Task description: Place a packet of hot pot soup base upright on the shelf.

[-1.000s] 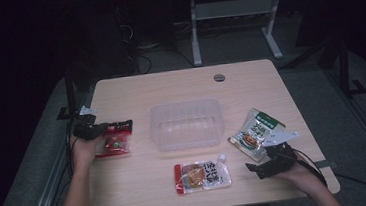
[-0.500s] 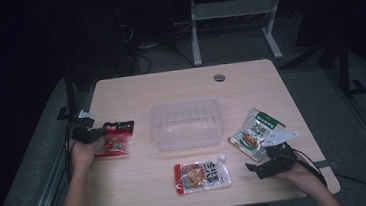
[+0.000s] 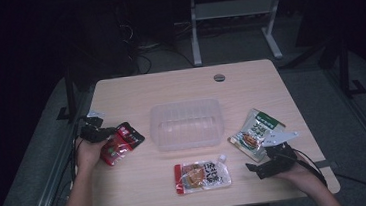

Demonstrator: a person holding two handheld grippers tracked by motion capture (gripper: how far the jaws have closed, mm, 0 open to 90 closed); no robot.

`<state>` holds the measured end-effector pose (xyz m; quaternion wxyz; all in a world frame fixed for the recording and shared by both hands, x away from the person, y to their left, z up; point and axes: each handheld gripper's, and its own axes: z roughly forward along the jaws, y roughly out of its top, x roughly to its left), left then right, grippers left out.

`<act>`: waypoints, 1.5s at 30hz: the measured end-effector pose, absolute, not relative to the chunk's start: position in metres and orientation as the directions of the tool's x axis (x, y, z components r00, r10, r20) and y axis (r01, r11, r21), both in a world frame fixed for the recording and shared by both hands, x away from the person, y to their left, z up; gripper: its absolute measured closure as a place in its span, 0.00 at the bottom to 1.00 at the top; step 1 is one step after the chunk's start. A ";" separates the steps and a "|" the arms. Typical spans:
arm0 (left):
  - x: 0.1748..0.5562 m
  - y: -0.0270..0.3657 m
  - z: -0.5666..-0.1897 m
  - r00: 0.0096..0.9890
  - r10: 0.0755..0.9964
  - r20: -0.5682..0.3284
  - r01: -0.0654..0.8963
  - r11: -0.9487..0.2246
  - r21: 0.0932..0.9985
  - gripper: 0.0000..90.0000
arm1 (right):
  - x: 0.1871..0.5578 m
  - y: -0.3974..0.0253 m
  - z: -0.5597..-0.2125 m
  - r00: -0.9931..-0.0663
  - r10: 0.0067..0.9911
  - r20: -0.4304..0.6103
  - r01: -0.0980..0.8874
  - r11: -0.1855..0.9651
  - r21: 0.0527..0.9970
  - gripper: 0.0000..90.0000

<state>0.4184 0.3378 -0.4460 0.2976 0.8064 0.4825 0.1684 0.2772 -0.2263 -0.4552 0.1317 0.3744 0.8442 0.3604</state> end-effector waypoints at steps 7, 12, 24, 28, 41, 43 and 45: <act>0.416 0.330 -0.444 0.520 0.854 -0.017 0.664 -0.391 0.638 1.00 | 0.277 -0.226 -0.456 -0.687 0.725 0.047 0.537 0.463 0.706 0.02; 0.409 0.341 -0.434 0.498 0.867 0.003 0.663 -0.382 0.644 1.00 | 0.277 -0.226 -0.456 -0.685 0.727 0.046 0.538 0.463 0.705 0.02; 0.394 0.359 -0.441 0.475 0.880 -0.007 0.703 -0.375 0.605 1.00 | 0.277 -0.227 -0.455 -0.682 0.730 0.044 0.538 0.460 0.706 0.02; 0.390 0.357 -0.442 0.489 0.872 -0.011 0.703 -0.386 0.597 1.00 | 0.277 -0.228 -0.456 -0.679 0.733 0.047 0.541 0.456 0.707 0.02; 0.367 0.341 -0.442 0.554 0.831 -0.055 0.693 -0.423 0.584 1.00 | 0.276 -0.228 -0.454 -0.678 0.733 0.047 0.540 0.454 0.709 0.02; 0.361 0.339 -0.442 0.565 0.822 -0.063 0.690 -0.430 0.582 1.00 | 0.276 -0.228 -0.455 -0.680 0.732 0.046 0.537 0.454 0.711 0.02; 0.355 0.337 -0.442 0.571 0.818 -0.070 0.691 -0.433 0.579 1.00 | 0.276 -0.228 -0.455 -0.683 0.729 0.044 0.533 0.457 0.712 0.02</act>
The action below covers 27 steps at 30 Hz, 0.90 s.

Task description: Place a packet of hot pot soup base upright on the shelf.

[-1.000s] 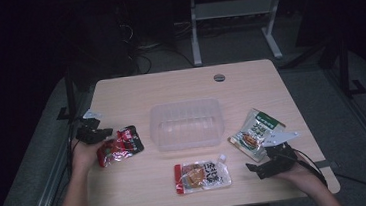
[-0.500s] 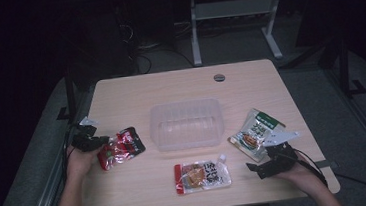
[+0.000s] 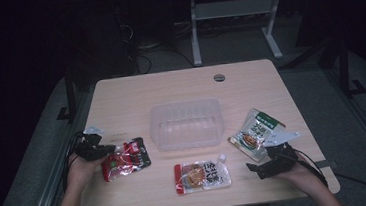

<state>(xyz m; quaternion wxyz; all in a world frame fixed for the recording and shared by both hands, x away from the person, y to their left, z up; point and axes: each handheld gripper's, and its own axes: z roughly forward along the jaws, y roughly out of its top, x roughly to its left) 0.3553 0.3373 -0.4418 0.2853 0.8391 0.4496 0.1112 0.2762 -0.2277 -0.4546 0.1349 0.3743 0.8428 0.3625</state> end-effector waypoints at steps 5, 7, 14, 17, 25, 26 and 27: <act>0.342 0.334 -0.441 0.591 0.803 -0.083 0.688 -0.447 0.571 1.00 | 0.276 -0.227 -0.455 -0.683 0.729 0.046 0.537 0.458 0.709 0.02; 0.337 0.331 -0.441 0.598 0.796 -0.092 0.687 -0.450 0.571 1.00 | 0.276 -0.227 -0.455 -0.683 0.729 0.047 0.537 0.457 0.709 0.02; 0.316 0.321 -0.440 0.618 0.777 -0.120 0.689 -0.462 0.559 1.00 | 0.276 -0.227 -0.455 -0.680 0.732 0.050 0.542 0.455 0.706 0.02; 0.307 0.315 -0.441 0.620 0.773 -0.137 0.693 -0.457 0.558 1.00 | 0.276 -0.226 -0.455 -0.681 0.731 0.049 0.541 0.457 0.706 0.02; 0.286 0.311 -0.431 0.624 0.769 -0.137 0.673 -0.440 0.595 1.00 | 0.276 -0.225 -0.453 -0.681 0.730 0.057 0.548 0.456 0.701 0.02; 0.281 0.313 -0.427 0.617 0.777 -0.127 0.670 -0.433 0.603 1.00 | 0.276 -0.225 -0.453 -0.682 0.729 0.060 0.549 0.456 0.700 0.02; 0.276 0.315 -0.425 0.614 0.781 -0.115 0.665 -0.433 0.609 1.00 | 0.276 -0.225 -0.452 -0.686 0.726 0.056 0.542 0.458 0.705 0.02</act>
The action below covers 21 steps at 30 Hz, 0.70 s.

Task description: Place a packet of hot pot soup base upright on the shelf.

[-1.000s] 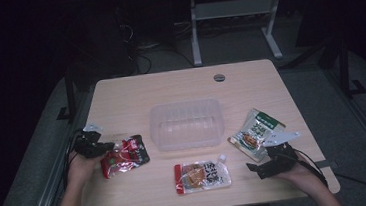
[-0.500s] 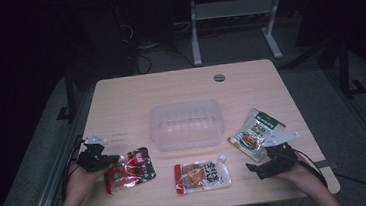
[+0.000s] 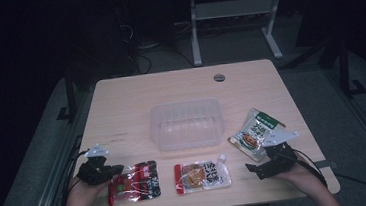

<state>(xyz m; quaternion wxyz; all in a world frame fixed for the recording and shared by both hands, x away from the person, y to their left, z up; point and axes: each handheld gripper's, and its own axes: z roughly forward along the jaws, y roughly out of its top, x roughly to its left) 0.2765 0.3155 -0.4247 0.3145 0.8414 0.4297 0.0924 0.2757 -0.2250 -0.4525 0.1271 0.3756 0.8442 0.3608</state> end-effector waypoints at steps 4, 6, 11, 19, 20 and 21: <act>0.256 0.328 -0.423 0.591 0.801 -0.094 0.670 -0.423 0.611 1.00 | 0.274 -0.222 -0.450 -0.691 0.719 0.069 0.544 0.455 0.705 0.02; 0.248 0.334 -0.426 0.583 0.806 -0.103 0.678 -0.413 0.608 1.00 | 0.273 -0.219 -0.450 -0.697 0.713 0.074 0.543 0.458 0.704 0.02; 0.243 0.341 -0.436 0.569 0.809 -0.148 0.705 -0.387 0.594 1.00 | 0.272 -0.213 -0.449 -0.710 0.701 0.070 0.534 0.471 0.702 0.02; 0.246 0.341 -0.440 0.562 0.815 -0.140 0.718 -0.397 0.571 1.00 | 0.273 -0.215 -0.450 -0.710 0.701 0.072 0.537 0.471 0.700 0.02; 0.246 0.341 -0.440 0.563 0.815 -0.140 0.721 -0.401 0.566 1.00 | 0.273 -0.215 -0.450 -0.710 0.701 0.072 0.536 0.471 0.701 0.02; 0.247 0.340 -0.441 0.564 0.814 -0.139 0.722 -0.404 0.562 1.00 | 0.273 -0.215 -0.450 -0.709 0.701 0.072 0.536 0.470 0.701 0.02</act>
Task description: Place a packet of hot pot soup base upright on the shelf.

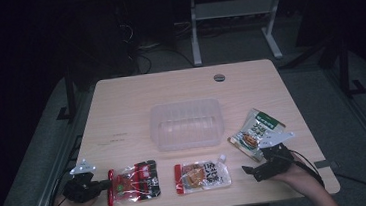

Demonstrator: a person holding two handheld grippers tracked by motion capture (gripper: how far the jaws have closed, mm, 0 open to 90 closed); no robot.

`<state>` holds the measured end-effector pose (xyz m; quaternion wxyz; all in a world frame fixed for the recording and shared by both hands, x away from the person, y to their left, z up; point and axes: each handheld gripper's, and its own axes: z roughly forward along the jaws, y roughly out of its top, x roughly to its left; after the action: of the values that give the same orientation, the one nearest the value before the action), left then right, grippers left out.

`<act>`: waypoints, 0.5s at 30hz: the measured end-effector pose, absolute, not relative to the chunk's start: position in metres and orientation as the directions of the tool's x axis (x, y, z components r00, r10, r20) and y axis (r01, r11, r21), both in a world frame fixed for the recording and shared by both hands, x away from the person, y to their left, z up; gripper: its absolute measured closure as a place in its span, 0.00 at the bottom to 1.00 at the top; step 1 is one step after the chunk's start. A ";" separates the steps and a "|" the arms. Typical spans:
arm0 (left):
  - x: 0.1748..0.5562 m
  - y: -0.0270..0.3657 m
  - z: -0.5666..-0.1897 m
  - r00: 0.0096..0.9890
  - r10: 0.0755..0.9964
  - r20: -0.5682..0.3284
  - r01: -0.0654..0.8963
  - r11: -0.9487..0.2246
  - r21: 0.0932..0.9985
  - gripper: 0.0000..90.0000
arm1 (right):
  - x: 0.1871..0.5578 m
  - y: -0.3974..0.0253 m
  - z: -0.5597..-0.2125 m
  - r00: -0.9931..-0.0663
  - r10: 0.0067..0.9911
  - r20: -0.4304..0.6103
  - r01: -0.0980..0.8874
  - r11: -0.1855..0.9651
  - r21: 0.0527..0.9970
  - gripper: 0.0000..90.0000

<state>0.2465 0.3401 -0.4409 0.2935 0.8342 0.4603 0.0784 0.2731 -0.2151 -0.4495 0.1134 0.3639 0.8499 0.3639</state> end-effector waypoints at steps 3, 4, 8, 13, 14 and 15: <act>0.247 0.338 -0.444 0.571 0.810 -0.133 0.727 -0.424 0.540 1.00 | 0.272 -0.214 -0.448 -0.709 0.701 0.077 0.538 0.467 0.702 0.02; 0.247 0.337 -0.445 0.571 0.811 -0.130 0.727 -0.425 0.539 1.00 | 0.272 -0.214 -0.447 -0.710 0.700 0.076 0.538 0.470 0.699 0.02; 0.247 0.337 -0.444 0.566 0.813 -0.137 0.734 -0.421 0.533 1.00 | 0.271 -0.211 -0.444 -0.713 0.696 0.083 0.532 0.460 0.711 0.02; 0.247 0.335 -0.447 0.562 0.813 -0.152 0.744 -0.416 0.523 1.00 | 0.270 -0.207 -0.440 -0.723 0.685 0.093 0.525 0.457 0.718 0.02; 0.247 0.334 -0.447 0.563 0.813 -0.151 0.745 -0.420 0.519 1.00 | 0.270 -0.205 -0.440 -0.727 0.680 0.095 0.524 0.458 0.718 0.02; 0.248 0.333 -0.447 0.568 0.810 -0.146 0.742 -0.427 0.517 1.00 | 0.270 -0.204 -0.439 -0.727 0.679 0.103 0.528 0.457 0.716 0.02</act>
<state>0.2476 0.3327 -0.4468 0.2726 0.8423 0.4607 0.0625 0.2699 -0.2041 -0.4395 0.0992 0.3562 0.8477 0.3804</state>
